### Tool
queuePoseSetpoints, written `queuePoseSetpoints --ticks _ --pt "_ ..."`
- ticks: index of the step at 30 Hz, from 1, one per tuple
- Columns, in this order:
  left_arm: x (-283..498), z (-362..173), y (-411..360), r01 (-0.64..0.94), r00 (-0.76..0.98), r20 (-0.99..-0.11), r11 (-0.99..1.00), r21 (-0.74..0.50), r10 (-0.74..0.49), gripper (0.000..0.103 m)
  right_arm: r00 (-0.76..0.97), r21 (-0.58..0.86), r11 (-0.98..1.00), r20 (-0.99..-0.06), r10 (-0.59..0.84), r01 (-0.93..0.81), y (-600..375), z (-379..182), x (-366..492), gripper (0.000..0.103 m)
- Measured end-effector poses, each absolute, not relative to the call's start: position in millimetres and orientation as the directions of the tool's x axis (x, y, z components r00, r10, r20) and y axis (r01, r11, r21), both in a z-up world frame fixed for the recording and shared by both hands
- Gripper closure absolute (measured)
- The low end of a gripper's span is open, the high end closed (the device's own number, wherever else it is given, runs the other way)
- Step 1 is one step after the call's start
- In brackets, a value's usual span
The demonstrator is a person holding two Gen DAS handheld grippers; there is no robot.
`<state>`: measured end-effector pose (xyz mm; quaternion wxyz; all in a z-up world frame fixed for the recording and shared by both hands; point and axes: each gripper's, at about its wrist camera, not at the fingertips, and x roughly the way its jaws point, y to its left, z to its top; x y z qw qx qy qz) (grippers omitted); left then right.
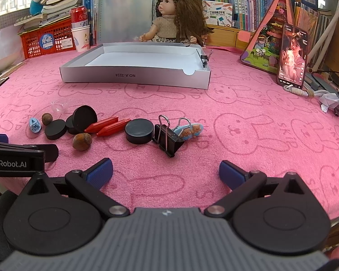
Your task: Organize rigid objects
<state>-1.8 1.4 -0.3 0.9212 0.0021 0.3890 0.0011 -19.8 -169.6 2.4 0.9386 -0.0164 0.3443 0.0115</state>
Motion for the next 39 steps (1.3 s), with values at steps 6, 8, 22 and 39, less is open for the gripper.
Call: queuePoseSetpoints --ticks 6,8,22,39 --pt "-2.3 1.9 2.5 -0.008 0.697 -0.717 1.0 0.005 0.009 0.0 0.763 -0.023 0.999 -0.646 0.011 -0.033 -174.3 0.3 -17.7 0.0" --pt "-2.4 2.0 2.5 -0.007 0.698 -0.716 1.0 0.006 0.009 0.0 0.763 -0.022 0.999 -0.646 0.01 -0.031 -173.0 1.0 -19.1 0.0" --pt "-6.5 1.5 -0.5 -0.021 0.716 -0.698 1.0 0.009 0.022 0.002 0.785 -0.017 1.0 -0.619 0.005 -0.02 -170.0 1.5 -25.9 0.001" --pt "-17.7 25.0 -1.0 0.072 0.8 -0.597 0.997 0.001 -0.057 0.055 0.803 0.011 1.0 -0.595 0.03 -0.028 -177.3 15.2 -28.0 0.043"
